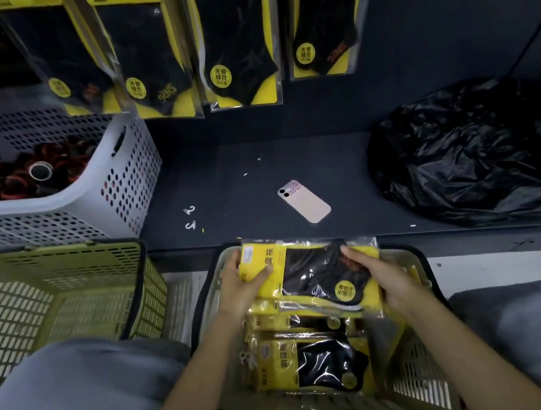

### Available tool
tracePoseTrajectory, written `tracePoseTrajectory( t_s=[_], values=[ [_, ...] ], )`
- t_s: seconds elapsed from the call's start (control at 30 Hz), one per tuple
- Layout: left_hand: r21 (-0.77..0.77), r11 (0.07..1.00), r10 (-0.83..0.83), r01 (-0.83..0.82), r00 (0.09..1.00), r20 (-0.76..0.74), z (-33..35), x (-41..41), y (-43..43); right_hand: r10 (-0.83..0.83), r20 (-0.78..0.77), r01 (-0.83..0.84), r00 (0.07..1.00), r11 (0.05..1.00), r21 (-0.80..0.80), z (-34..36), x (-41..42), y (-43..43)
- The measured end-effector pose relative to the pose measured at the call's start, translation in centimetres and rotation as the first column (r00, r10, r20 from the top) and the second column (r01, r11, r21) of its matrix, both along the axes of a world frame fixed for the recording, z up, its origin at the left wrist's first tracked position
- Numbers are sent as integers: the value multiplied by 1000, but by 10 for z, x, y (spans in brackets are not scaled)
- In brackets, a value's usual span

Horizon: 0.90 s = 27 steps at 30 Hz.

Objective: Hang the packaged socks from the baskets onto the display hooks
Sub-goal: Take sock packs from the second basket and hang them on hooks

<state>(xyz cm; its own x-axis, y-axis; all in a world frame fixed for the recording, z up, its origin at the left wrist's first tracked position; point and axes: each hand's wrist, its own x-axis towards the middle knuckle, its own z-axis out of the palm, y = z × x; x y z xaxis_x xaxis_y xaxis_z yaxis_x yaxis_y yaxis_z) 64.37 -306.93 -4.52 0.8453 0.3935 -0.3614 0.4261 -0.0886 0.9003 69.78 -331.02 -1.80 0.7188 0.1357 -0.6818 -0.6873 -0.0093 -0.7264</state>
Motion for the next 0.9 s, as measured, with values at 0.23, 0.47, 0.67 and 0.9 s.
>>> tracePoseTrajectory(
  t_s=[0.23,0.47,0.67,0.9],
  values=[
    [-125,969,214,-211,977,13,96,27,-3,-243,152,196,958,943,269,58,33,-5],
    [-578,816,175,7,950,258,132,37,-27,-219,199,144,955,932,333,78,27,13],
    [-400,915,226,-50,885,407,152,49,-20,-70,373,-20,925,973,231,91,25,18],
    [-44,993,-60,107,802,594,203,75,-18,-76,728,-30,681,991,132,155,61,28]
  ],
)
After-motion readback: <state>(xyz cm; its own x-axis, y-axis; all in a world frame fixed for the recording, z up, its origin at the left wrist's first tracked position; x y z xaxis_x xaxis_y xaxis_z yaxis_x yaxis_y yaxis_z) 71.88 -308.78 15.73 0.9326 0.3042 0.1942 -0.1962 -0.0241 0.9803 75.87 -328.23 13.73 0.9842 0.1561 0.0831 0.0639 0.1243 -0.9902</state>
